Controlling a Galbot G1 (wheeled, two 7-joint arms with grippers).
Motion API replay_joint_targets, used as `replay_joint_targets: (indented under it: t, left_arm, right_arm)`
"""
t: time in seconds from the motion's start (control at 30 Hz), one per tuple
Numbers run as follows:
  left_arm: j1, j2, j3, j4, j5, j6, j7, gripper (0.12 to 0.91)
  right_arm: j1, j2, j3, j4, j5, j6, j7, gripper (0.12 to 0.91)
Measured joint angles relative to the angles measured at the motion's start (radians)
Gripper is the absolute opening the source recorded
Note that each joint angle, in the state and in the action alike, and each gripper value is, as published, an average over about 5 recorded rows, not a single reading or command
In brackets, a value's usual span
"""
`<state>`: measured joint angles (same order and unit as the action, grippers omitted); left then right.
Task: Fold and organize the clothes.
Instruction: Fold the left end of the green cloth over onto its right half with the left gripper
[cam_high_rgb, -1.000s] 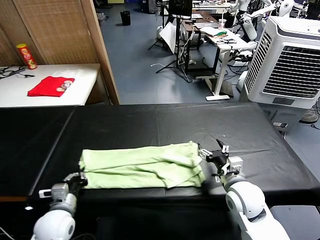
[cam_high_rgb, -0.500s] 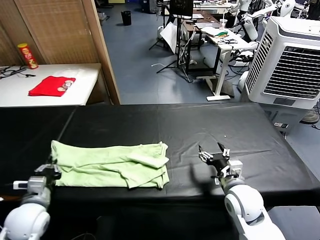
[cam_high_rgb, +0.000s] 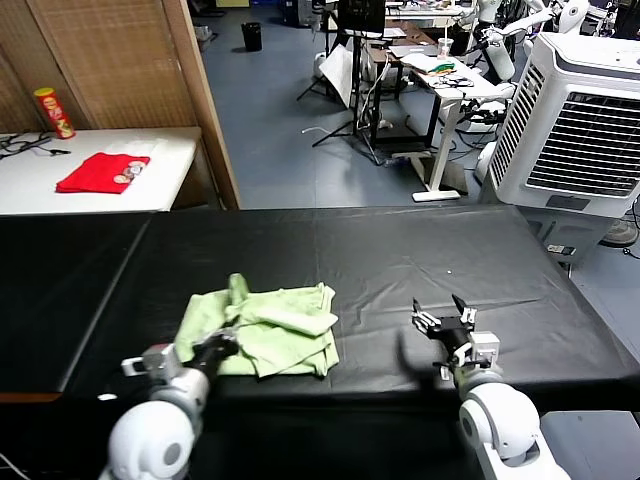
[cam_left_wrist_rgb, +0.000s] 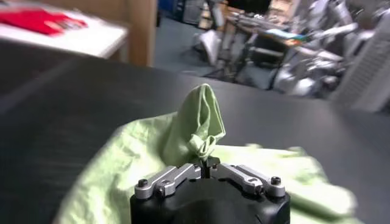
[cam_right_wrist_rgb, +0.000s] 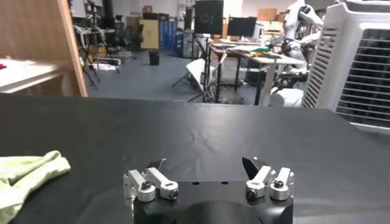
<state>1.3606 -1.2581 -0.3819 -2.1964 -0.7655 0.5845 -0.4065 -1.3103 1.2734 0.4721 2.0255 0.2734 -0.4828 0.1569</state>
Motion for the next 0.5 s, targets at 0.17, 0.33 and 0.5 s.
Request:
replay_joint_targets:
  t: [0.17,0.33,0.5]
  left_arm:
    - [-0.038,-0.051,0.053,0.018,0.008,-0.004,-0.003,0.155]
    - [-0.049,-0.081,0.077,0.03,0.015,-0.008,-0.001,0.155]
    - [-0.058,-0.107,0.095,0.038,0.024,-0.014,0.001,0.155]
  right_arm:
    - [-0.002,0.013,-0.001,-0.002,-0.012,0.0,-0.001,0.798]
    - [0.003,0.02,-0.009,-0.011,-0.022,0.001,-0.002,0.798]
    - [0.008,0.027,-0.022,-0.016,-0.031,0.001,-0.002,0.798]
